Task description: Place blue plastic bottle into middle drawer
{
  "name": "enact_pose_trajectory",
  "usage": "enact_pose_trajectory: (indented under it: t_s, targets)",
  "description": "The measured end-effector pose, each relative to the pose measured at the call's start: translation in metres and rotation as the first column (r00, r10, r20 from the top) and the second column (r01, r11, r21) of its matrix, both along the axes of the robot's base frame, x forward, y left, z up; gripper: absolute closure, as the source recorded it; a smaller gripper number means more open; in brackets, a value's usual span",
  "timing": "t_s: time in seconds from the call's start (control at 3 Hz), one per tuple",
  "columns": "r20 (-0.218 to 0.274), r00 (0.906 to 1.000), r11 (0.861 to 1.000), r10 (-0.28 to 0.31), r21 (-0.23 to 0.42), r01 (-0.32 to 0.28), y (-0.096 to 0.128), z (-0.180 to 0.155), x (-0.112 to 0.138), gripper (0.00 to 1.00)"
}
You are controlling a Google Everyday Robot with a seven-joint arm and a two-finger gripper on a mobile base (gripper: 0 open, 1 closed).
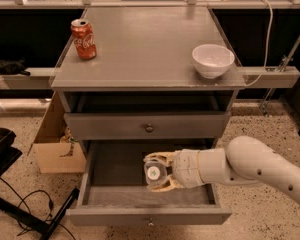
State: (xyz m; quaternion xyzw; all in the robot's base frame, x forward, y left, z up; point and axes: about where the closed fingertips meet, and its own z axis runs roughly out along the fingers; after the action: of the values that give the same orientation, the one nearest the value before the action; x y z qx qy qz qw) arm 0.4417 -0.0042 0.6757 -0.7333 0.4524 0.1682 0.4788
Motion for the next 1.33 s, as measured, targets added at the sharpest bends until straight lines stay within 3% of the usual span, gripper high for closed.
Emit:
enact_pose_trajectory:
  t_s: [0.33, 0.67, 1.0, 1.33]
  targets:
    - [-0.004, 1.0, 1.0, 0.008, 0.02, -0.008, 0.017, -0.063, 0.053, 1.0]
    - [-0.032, 0.9994, 0.996, 0.016, -0.092, -0.019, 0.01, -0.083, 0.109, 1.0]
    - [-0.109, 0.9932, 0.95, 0.042, -0.303, -0.073, -0.002, -0.106, 0.133, 1.0]
    - [-0.204, 0.9772, 0.864, 0.059, -0.48, -0.153, 0.004, -0.13, 0.129, 1.0]
